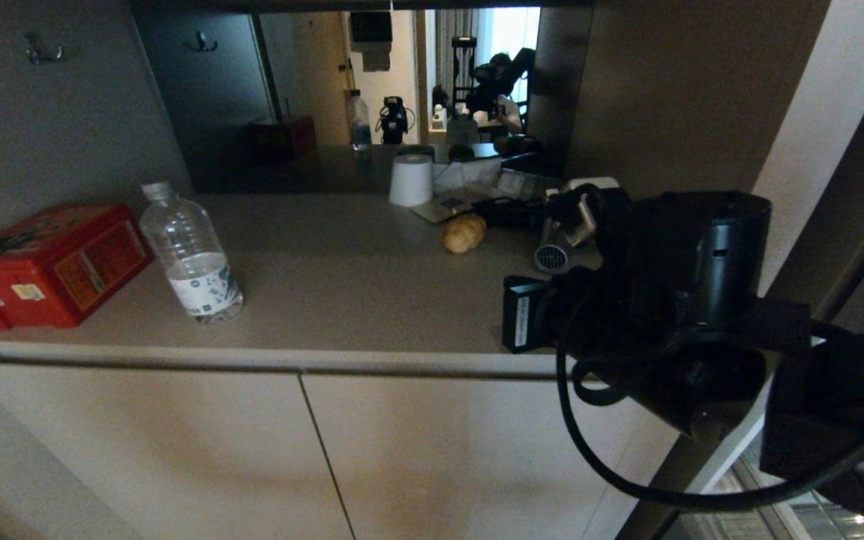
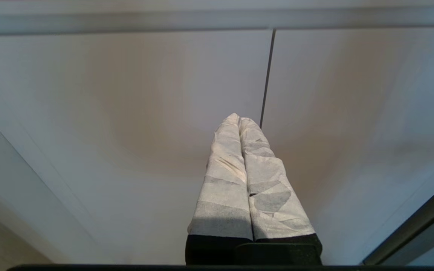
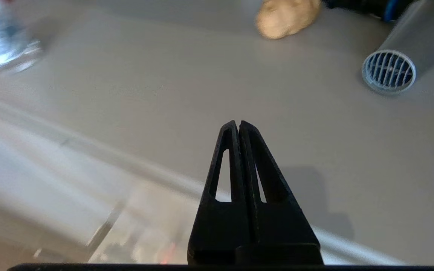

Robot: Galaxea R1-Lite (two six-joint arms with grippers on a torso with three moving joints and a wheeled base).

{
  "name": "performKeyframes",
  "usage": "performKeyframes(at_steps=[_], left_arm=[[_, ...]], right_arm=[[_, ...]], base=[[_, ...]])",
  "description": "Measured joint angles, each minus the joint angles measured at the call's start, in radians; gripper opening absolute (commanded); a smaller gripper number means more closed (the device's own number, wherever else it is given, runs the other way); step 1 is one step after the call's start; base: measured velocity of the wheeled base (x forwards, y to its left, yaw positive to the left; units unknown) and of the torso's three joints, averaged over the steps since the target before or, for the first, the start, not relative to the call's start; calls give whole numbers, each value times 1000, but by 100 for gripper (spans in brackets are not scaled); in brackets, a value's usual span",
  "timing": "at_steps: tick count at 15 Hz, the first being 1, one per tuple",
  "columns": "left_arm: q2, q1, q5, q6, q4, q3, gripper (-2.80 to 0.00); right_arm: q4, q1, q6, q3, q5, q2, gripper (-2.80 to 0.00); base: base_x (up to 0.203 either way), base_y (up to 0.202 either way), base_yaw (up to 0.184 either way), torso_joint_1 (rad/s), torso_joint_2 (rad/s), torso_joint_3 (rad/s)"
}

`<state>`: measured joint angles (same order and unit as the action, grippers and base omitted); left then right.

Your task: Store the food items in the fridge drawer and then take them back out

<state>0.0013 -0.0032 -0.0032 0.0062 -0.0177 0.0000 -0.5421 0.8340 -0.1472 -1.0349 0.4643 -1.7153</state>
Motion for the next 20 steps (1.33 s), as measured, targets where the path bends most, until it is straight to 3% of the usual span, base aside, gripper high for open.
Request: performKeyframes(at_steps=[12,13,20], left_arm=[[0,0,0,-1,0,0,-280],[0,0,0,-1,0,0,-280],[0,0,0,-1,-1,0,-280]], right_arm=[[48,-51,89,-401,124,-252,-280],[47,-55,101,-413,125,-258,0],[48,-66,132,-522,129,-276,0]], base=[[0,0,0,4,5,-192],[0,0,0,7,17,-75],[0,0,0,-1,2,-6]])
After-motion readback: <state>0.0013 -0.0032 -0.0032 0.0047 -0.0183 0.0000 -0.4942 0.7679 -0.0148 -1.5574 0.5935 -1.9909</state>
